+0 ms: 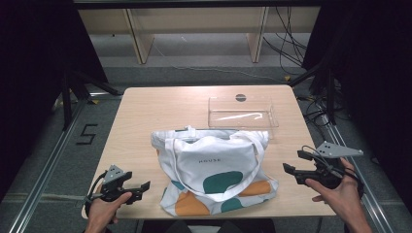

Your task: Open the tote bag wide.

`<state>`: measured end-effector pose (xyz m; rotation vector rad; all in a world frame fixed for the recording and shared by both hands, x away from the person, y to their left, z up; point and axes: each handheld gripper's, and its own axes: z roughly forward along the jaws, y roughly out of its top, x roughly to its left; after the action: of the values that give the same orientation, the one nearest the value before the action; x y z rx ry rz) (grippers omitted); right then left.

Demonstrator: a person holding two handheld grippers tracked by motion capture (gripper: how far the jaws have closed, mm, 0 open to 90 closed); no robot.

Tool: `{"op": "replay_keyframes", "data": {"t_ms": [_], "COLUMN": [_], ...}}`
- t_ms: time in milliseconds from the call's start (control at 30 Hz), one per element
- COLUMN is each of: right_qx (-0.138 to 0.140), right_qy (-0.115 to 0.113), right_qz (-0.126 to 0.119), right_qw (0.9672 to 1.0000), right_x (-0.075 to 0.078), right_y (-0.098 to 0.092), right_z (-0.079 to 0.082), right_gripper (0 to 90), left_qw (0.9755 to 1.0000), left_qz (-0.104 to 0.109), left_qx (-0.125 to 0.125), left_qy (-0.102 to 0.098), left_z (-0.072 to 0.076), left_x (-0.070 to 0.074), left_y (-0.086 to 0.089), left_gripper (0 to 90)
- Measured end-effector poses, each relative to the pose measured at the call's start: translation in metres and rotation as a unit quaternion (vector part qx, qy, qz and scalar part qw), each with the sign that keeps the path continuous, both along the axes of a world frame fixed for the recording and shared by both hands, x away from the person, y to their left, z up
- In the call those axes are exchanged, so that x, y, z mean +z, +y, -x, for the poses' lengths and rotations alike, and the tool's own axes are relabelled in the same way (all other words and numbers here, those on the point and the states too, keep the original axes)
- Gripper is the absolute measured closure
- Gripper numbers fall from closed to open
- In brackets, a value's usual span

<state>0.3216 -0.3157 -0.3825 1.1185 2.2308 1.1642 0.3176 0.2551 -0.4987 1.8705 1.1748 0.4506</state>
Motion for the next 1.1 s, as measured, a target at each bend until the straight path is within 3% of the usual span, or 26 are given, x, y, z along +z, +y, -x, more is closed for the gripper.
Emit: {"op": "replay_keyframes", "data": {"t_ms": [100,200,333,367,400,467,533,633,733,767,800,867,1100], "right_qx": [0.016,0.041,0.083,0.097,0.097,0.133,0.153,0.166,0.167,0.163,0.17,0.169,0.174], "right_qy": [-0.017,-0.035,-0.061,-0.058,-0.058,-0.051,-0.046,-0.049,-0.039,-0.032,-0.037,-0.027,-0.013], "right_qz": [-0.019,-0.018,0.015,0.019,0.019,-0.007,0.007,0.036,0.034,0.044,0.049,0.05,0.092], "right_qw": [0.9995,0.9984,0.9945,0.9934,0.9934,0.9898,0.9871,0.9843,0.9845,0.9851,0.9836,0.9839,0.9804], "right_x": [0.02,0.043,0.077,0.086,0.086,0.101,0.111,0.117,0.118,0.119,0.119,0.119,0.122], "right_y": [0.005,0.013,0.031,0.036,0.036,0.051,0.065,0.083,0.09,0.096,0.099,0.107,0.124], "right_z": [-0.001,-0.001,-0.003,-0.002,-0.002,-0.005,-0.008,-0.018,-0.024,-0.029,-0.033,-0.036,-0.049], "right_gripper": [31.1,31.2,31.2,31.2,31.2,34.8,35.3,37.3,37.5,38.6,38.8,41.1,45.0], "left_qw": [1.0,1.0,1.0,1.0,1.0,1.0,0.9999,0.9999,1.0,0.9999,0.9999,0.9999,0.9999], "left_qz": [-0.004,0.005,0.005,0.007,0.007,0.007,0.01,0.014,0.006,0.014,0.013,0.011,0.014], "left_qx": [-0.005,0.005,0.006,0.004,0.004,-0.003,0.003,0.007,-0.004,0.004,0.005,0.003,0.004], "left_qy": [-0.005,0.003,0.0,0.0,0.0,-0.002,0.005,0.006,-0.002,0.007,0.008,0.007,0.007], "left_z": [-0.001,0.0,-0.001,-0.001,-0.001,-0.001,0.0,0.0,-0.001,0.0,0.0,0.0,0.0], "left_x": [0.0,0.0,-0.001,0.0,0.0,0.0,0.0,0.0,0.0,-0.001,-0.001,-0.001,-0.001], "left_y": [0.001,0.0,0.001,0.001,0.001,0.0,0.0,0.0,0.001,0.0,0.0,0.0,0.0], "left_gripper": [15.8,15.7,15.6,15.6,15.6,15.6,15.6,15.6,15.6,15.6,15.6,15.6,15.6]}}
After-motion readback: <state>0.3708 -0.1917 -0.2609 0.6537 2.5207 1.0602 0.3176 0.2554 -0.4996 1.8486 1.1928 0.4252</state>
